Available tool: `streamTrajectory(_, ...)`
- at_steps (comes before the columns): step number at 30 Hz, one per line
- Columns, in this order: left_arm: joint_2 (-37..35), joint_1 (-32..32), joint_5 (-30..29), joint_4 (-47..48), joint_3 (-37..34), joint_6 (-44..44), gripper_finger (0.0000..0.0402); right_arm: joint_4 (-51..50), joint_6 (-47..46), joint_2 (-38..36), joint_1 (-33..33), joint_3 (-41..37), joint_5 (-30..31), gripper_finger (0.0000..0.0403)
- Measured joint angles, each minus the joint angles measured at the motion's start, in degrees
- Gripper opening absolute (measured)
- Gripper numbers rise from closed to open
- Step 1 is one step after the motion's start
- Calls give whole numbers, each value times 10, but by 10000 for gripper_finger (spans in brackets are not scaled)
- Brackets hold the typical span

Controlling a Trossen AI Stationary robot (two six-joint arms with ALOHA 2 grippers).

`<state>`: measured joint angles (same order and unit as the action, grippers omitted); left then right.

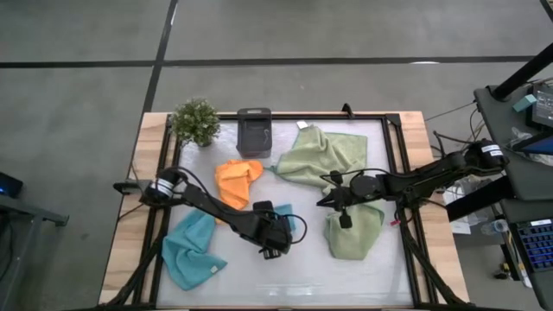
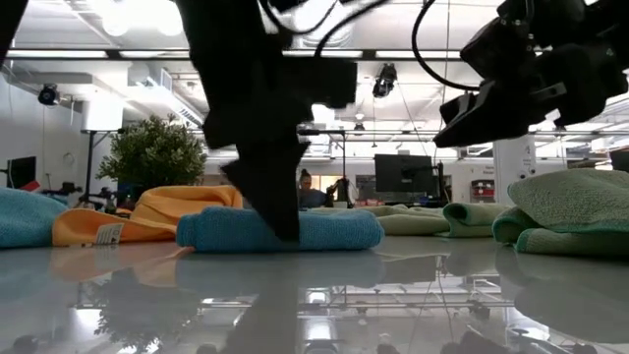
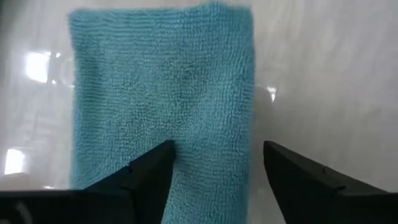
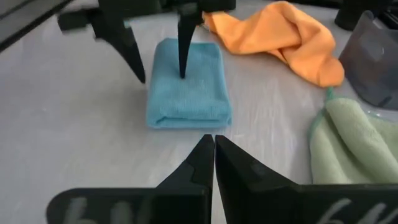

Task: Fold microfiber towels
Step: Put the right blue folded towel into the bin

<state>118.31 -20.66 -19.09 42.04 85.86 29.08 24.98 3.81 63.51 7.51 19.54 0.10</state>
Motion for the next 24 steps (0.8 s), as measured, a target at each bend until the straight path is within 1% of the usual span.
streamTrajectory(4, 12, 2, -5, -1, 0, 1, 200, 15, -10, 0, 0, -9, 0, 9)
streamTrajectory(7, 13, 2, -10, 2, 0, 1, 166, 15, -14, 0, 0, -11, 0, 9)
streamTrajectory(9, 13, 2, -11, 5, 0, 1, 133, 14, -17, 0, 0, -11, 0, 9)
streamTrajectory(14, 12, 5, -11, 6, 2, 5, 28, 14, -21, 0, 0, -11, 0, 9)
streamTrajectory(15, 10, 6, -10, 7, 2, 5, 16, 14, -23, 0, 0, -11, 0, 9)
streamTrajectory(21, -7, 18, -4, 16, 16, 5, 12, 12, -23, 0, 0, -11, 0, 9)
streamTrajectory(24, -36, 33, -5, 52, 29, 5, 6, 10, -23, 0, 0, -11, 0, 9)
